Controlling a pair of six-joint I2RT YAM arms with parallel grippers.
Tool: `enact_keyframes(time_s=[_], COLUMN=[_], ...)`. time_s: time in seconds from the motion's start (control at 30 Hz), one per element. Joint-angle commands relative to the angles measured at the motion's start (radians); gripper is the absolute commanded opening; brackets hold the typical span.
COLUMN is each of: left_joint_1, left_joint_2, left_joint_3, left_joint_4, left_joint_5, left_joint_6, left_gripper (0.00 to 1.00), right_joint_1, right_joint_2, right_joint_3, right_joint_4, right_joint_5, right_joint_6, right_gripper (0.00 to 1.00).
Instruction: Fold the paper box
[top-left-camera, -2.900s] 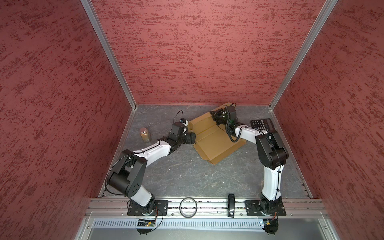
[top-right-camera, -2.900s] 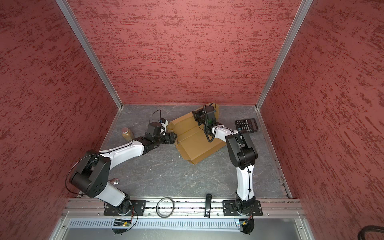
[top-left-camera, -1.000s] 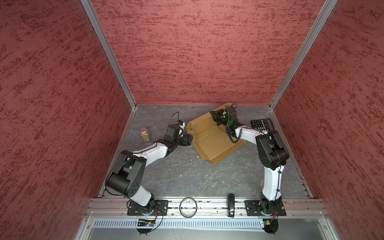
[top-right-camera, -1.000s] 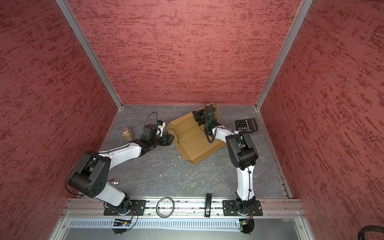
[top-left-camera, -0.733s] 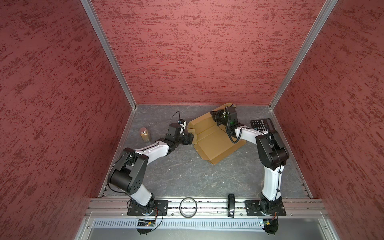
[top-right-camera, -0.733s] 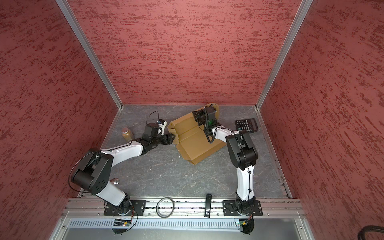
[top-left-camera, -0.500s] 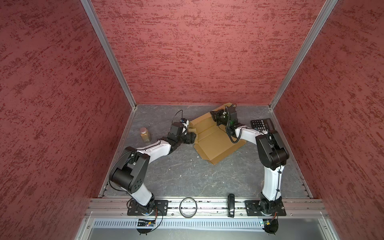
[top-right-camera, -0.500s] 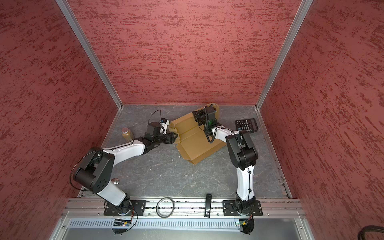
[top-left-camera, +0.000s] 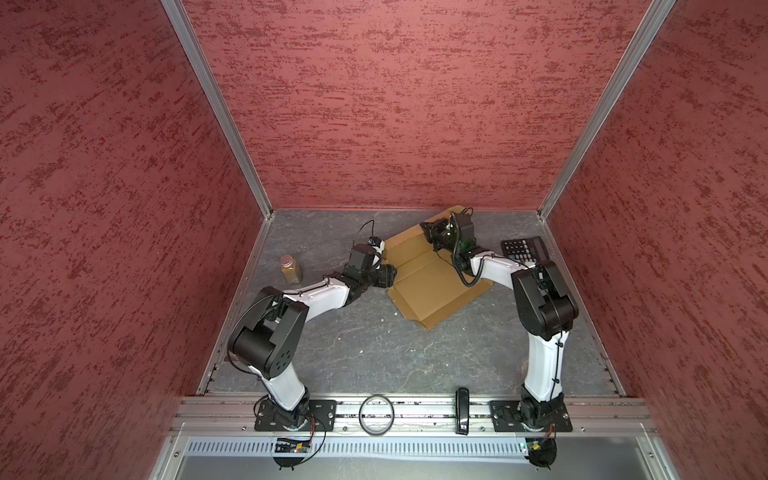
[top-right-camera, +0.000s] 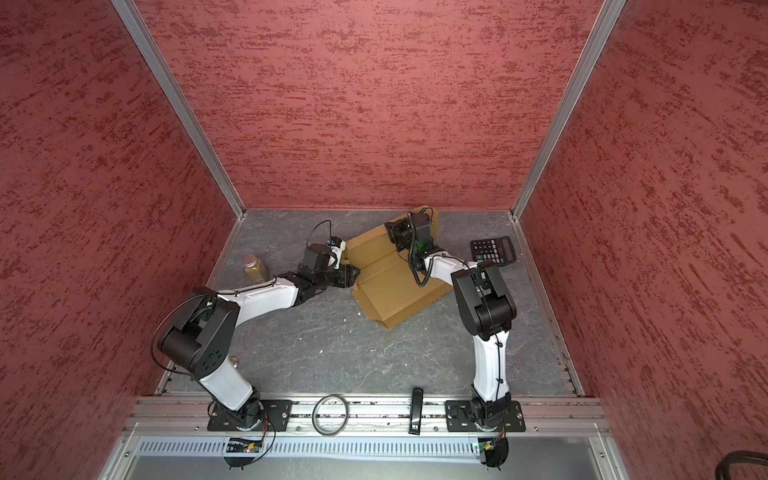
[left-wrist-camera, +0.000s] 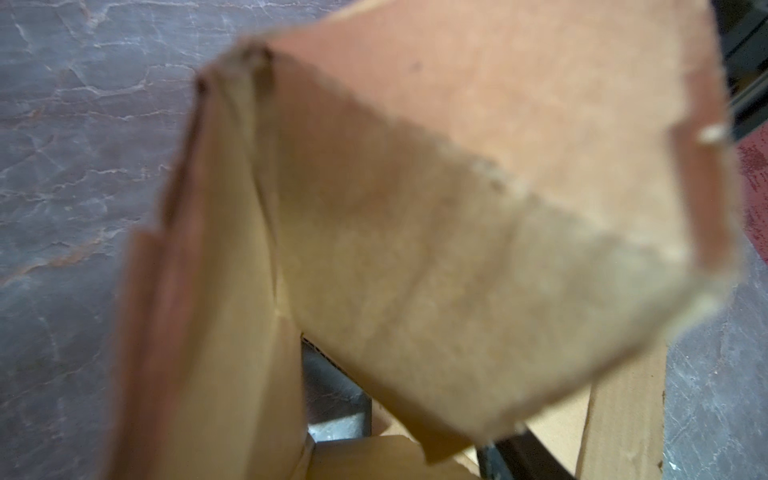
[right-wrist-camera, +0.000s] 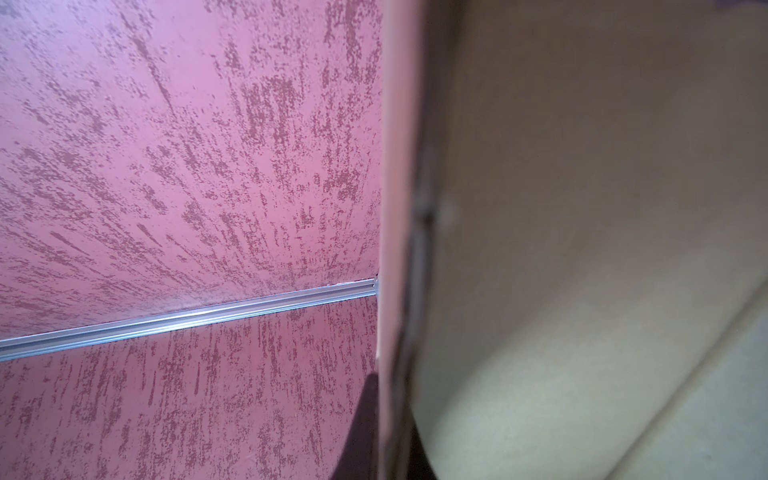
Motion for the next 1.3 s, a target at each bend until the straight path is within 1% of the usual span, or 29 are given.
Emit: enact_keyframes(time_s=[0.0,0.1,0.17,0.5,0.67,0.83,0.93,1.1,1.27], left_joint_1=[-0.012,-0.020,-0.021,-0.012,0.022,0.079,0.098,0.108,0.108], left_joint_2=[0.006,-0.020,-0.047,-0.224,-0.305,-0.380,-0.379,-0.289,-0.228], left_joint_3=[0.024,0.012,-0.001,-0.096,-0.163,-0.241,-0.264,-0.249,-0.231], left_joint_4=[0.005,0.006,0.008,-0.028,-0.057,-0.064,-0.041,0.030,0.115], left_joint_5=[-0.018,-0.023,-0.015,0.019,0.019,0.016,0.016,0.051,0.103], left_joint_6=[-0.007,-0.008,-0.007,0.021,0.025,0.025,0.037,0.079,0.116], left_gripper=[0.66,0.67,0.70,0.77,0.77,0.76,0.76,0.75,0.75], right_joint_1=[0.003,0.002,0.003,0.003,0.003,0.003,0.003,0.003,0.003], right_joint_2=[-0.014,-0.012,-0.012,-0.018,-0.018,-0.021,-0.021,-0.017,-0.013], right_joint_3=[-0.025,-0.023,-0.022,-0.023,-0.019,-0.017,-0.017,-0.015,-0.012], right_joint_4=[-0.057,-0.057,-0.058,-0.061,-0.068,-0.076,-0.078,-0.080,-0.087], right_joint_5=[0.019,0.018,0.020,0.021,0.022,0.022,0.023,0.020,0.018], right_joint_6=[0.023,0.022,0.022,0.017,0.015,0.011,0.010,0.008,0.008], right_gripper=[0.01,0.01,0.01,0.01,0.01,0.01,0.01,0.01,0.01])
